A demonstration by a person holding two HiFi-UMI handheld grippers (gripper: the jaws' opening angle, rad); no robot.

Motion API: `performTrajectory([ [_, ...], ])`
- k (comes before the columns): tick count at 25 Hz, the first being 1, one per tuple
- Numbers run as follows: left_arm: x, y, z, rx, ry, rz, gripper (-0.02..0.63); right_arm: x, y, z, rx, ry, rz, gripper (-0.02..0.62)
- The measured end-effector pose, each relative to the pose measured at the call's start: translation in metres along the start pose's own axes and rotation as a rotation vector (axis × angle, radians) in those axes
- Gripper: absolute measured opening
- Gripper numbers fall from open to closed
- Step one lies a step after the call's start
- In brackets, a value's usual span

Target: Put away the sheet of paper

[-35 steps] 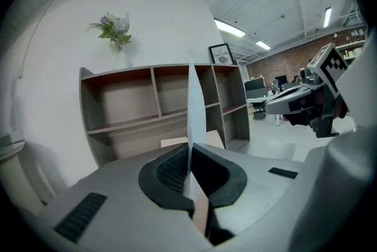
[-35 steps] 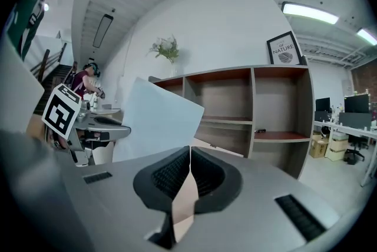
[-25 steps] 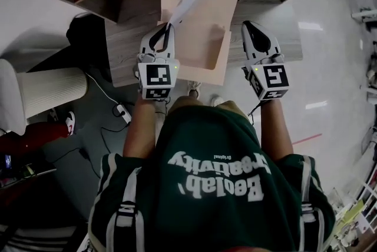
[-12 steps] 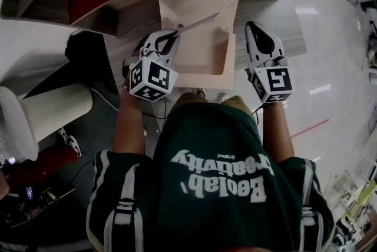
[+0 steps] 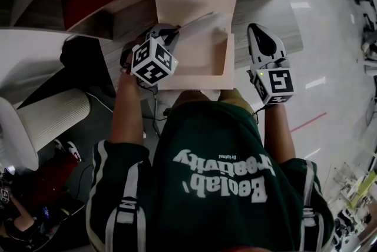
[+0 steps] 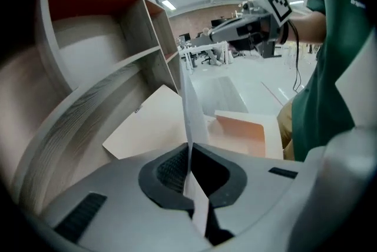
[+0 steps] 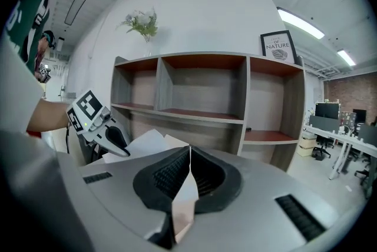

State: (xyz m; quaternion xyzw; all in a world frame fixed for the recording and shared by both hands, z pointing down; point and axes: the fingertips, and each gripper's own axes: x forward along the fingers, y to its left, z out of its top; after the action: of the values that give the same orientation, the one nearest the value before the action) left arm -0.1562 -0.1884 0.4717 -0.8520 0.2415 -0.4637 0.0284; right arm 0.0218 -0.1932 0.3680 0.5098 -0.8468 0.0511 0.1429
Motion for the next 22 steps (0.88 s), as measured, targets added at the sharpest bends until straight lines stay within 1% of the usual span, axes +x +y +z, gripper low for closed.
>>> performTrajectory([
  [3, 0.019, 0.007, -0.009, 0.049, 0.047, 0.034, 0.018, 0.004, 0.005, -0.002, -0.001, 0.004, 0.02, 0.035],
  [7, 0.041, 0.027, -0.013, 0.102, 0.067, 0.12, 0.018, 0.015, 0.012, -0.005, -0.008, 0.018, 0.051, 0.035],
  [11, 0.068, 0.047, -0.014, 0.224, 0.109, 0.205, 0.018, 0.023, 0.011, -0.009, -0.016, 0.035, 0.07, 0.034],
  [14, 0.092, 0.06, -0.014, 0.326, 0.137, 0.269, 0.018, 0.024, 0.002, -0.017, -0.01, 0.053, 0.059, 0.034],
  [18, 0.119, 0.079, -0.018, 0.444, 0.219, 0.329, 0.018, 0.024, -0.02, -0.023, -0.005, 0.057, 0.037, 0.035],
  [20, 0.127, 0.091, -0.016, 0.46, 0.242, 0.376, 0.02, 0.024, -0.033, -0.029, -0.004, 0.058, 0.028, 0.034],
  [22, 0.13, 0.103, -0.011, 0.45, 0.248, 0.432, 0.02, 0.023, -0.047, -0.033, 0.005, 0.063, 0.016, 0.035],
])
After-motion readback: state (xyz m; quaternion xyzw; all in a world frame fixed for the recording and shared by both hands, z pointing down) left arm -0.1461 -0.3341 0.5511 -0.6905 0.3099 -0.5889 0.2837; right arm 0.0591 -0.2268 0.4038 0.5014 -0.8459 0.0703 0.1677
